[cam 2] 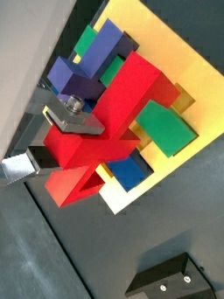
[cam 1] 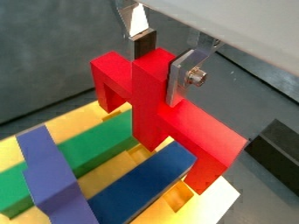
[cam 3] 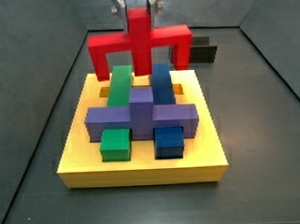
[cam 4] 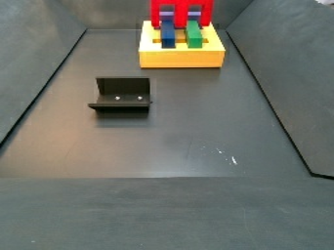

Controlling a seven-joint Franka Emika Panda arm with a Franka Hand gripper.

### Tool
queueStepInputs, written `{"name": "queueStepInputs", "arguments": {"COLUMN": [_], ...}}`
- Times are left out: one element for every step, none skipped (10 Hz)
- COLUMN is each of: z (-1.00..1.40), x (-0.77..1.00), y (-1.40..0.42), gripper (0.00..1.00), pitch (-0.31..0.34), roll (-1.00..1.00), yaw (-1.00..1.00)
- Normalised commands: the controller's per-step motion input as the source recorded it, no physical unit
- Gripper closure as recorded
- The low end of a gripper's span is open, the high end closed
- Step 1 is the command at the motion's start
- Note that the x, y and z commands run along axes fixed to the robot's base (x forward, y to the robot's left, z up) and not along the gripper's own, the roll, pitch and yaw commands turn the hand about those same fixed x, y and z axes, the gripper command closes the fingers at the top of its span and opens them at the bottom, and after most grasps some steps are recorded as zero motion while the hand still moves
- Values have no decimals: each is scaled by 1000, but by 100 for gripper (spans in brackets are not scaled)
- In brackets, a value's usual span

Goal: Pick up the red object. Move up. Move to above the board. Insert the red object.
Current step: Insert the red object.

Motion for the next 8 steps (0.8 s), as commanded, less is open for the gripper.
{"name": "queueStepInputs", "arguments": {"z": [-243, -180, -17, -14, -80, -134, -191, -151], "x": [6, 0, -14, 26, 57, 140, 91, 0], "y": [-31, 0, 71, 66, 57, 14, 34, 57], "gripper": [100, 100, 100, 100, 100, 100, 100, 100], "pitch": [-39, -21, 0, -1, -19, -19, -34, -19], "roll": [86, 0, -11, -99, -96, -81, -33, -7], "yaw": [0, 0, -40, -34, -143, -169, -129, -131]}}
